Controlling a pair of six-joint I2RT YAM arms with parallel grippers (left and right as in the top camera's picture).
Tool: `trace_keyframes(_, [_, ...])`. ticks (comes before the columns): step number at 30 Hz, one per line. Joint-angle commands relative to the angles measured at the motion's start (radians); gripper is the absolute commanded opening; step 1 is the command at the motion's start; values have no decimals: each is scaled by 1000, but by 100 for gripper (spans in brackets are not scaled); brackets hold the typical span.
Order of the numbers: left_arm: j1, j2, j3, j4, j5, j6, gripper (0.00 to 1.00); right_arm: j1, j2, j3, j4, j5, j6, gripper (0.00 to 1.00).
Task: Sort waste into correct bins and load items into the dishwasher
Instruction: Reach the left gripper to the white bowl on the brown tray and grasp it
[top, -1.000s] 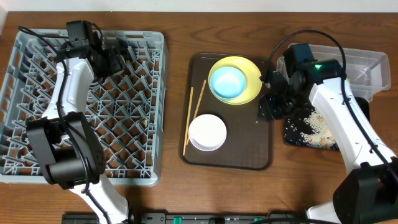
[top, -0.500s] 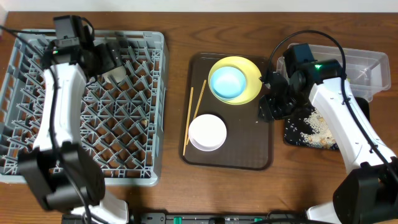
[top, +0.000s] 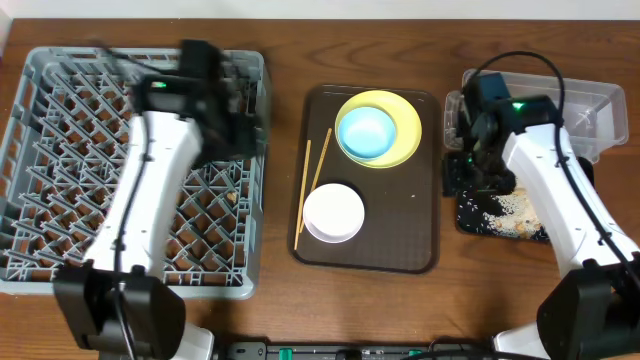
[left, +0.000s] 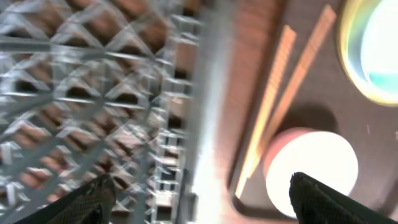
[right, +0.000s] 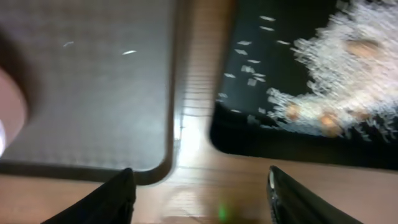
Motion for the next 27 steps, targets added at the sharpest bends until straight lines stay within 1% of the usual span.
trace_keyframes(1, [-120, 0, -19, -19, -5, -20, 91, -50, 1, 2, -8, 77, 71, 68])
trace_keyframes(2, [-162, 0, -24, -21, -5, -30, 91, -64, 1, 2, -11, 76, 71, 69])
trace_keyframes(3, [-191, 0, -29, -21, -5, -35, 91, -76, 1, 2, -14, 76, 71, 81])
trace_keyframes(4, [-241, 1, -39, -20, -6, -45, 91, -90, 1, 2, -18, 68, 70, 99])
trace_keyframes(9, [-385, 16, -82, 24, -5, -115, 91, -117, 1, 2, -21, 23, 42, 99])
trace_keyframes(16, [-544, 81, -143, 173, -6, -118, 90, -118, 1, 2, -21, 24, 42, 99])
trace_keyframes(20, [-591, 142, -146, 206, -6, -118, 84, -118, 1, 2, -21, 24, 42, 99])
trace_keyframes(24, [-616, 201, -146, 238, -6, -119, 81, -118, 1, 2, -21, 24, 42, 99])
trace_keyframes(27, [-628, 245, -146, 249, -6, -122, 76, -118, 1, 2, -21, 24, 42, 100])
